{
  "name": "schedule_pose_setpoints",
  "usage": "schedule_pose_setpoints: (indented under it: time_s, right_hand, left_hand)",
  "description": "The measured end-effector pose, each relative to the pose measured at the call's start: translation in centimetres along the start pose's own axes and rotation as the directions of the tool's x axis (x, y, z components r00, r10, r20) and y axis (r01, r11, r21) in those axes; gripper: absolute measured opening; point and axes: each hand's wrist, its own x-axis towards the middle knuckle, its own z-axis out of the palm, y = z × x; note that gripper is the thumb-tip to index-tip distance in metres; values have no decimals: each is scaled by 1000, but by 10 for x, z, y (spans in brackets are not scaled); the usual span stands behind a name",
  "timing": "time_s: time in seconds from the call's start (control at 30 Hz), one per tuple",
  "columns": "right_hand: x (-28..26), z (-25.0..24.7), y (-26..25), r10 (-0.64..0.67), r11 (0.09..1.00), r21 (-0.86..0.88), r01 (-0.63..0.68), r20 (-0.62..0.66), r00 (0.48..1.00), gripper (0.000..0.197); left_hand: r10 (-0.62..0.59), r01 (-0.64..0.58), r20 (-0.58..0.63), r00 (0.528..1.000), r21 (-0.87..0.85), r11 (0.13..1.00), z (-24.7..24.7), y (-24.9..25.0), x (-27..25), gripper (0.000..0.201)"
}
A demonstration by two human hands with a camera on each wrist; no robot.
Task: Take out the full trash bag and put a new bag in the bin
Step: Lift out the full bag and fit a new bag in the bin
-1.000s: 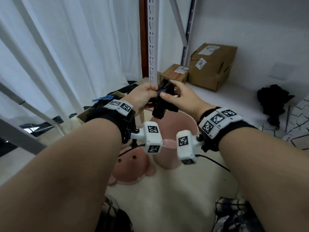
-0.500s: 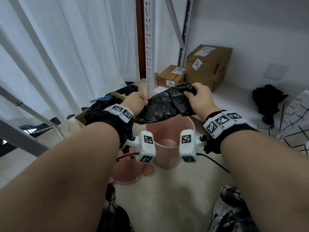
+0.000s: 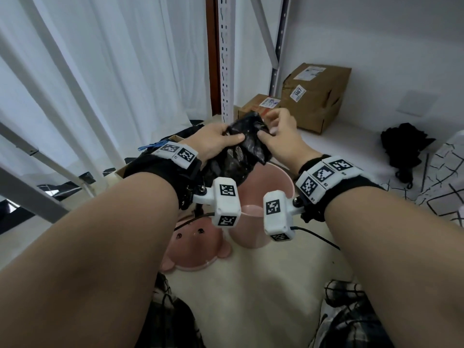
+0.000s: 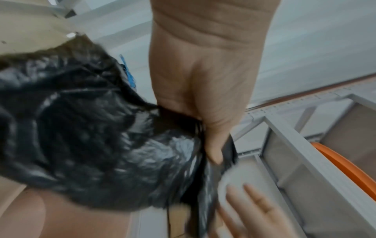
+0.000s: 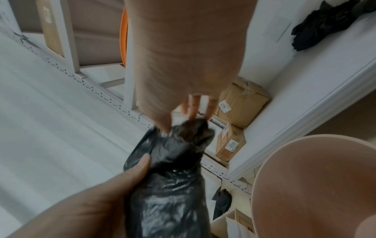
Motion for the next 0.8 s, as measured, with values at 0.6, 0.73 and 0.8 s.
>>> schedule_pose_setpoints:
  time_s: [0.6, 0.73, 0.8]
  right_hand:
    - [0, -27, 10, 135, 987, 111, -117, -171, 976, 26]
    - [-2, -29, 9, 160, 976, 172, -133, -154, 975, 36]
    - [-2, -30, 9, 131, 982, 151, -110, -140, 981, 34]
  left_hand:
    - [106, -26, -224, 969, 336, 942, -7, -12, -5, 24]
    - [91, -45, -202, 975, 222, 974, -4, -3, -8, 24]
    - [135, -97, -214, 967, 182, 979, -4, 2, -10, 26]
